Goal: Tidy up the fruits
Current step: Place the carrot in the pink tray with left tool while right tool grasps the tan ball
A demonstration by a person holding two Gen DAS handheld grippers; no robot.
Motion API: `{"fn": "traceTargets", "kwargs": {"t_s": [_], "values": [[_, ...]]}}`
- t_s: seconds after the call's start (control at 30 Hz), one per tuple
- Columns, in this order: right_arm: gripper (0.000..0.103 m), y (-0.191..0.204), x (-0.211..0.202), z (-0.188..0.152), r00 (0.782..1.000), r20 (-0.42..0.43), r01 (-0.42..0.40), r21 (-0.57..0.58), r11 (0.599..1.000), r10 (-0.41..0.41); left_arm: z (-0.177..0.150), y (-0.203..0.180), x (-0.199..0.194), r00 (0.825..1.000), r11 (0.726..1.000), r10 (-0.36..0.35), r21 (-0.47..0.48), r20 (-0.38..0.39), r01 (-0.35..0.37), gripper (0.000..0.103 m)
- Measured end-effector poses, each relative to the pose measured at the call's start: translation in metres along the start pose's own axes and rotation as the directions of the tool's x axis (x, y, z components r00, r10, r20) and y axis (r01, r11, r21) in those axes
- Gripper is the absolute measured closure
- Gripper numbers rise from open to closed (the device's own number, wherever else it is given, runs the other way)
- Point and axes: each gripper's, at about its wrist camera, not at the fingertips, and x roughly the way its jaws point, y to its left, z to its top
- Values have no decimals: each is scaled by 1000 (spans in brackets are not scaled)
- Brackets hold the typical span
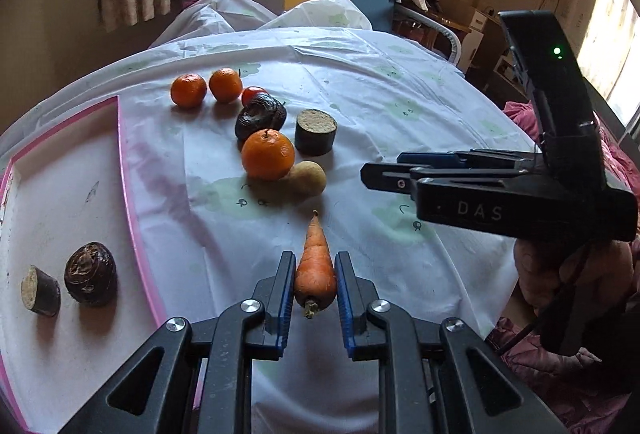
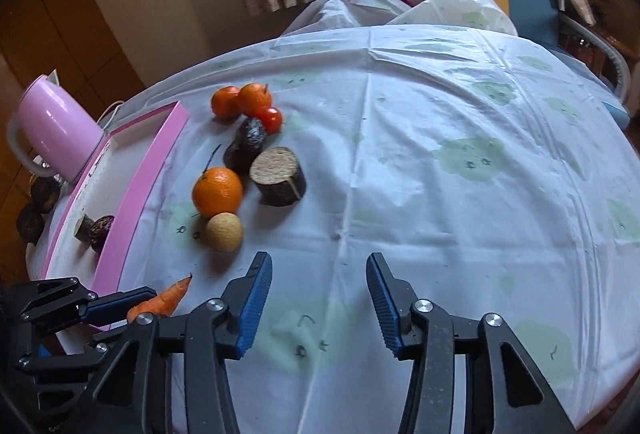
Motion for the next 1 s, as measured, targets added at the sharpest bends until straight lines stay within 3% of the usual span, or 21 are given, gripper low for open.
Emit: {"fn": "traceTargets", "kwargs": {"t_s": [0.33, 0.4, 0.43, 0.53, 0.73, 1.0], "values": [[57, 45, 25, 18, 997, -50, -67, -106, 992, 62, -3, 23, -29, 997, 996, 10, -89, 77, -3, 83], [64, 51, 31, 20, 997, -62, -63, -124, 990, 56, -3, 29, -35, 996, 994, 11, -114, 92, -1, 83], [77, 54, 36, 20, 997, -68, -56, -135, 989, 47, -3, 33, -38, 995, 992, 15, -129, 99, -2, 83], [79, 62, 42, 18, 998, -65, -17, -174, 985, 6, -5, 49, -50, 992, 982, 25, -191, 123, -1, 83], [79, 61, 43, 17, 998, -68, -16, -171, 985, 4, -14, 93, -69, 984, 939, 115, -339, 139, -62, 83], [79, 67, 45, 16, 997, -62, 21, -203, 979, -34, -40, 140, -80, 966, 846, 246, -505, 81, -173, 83]]}}
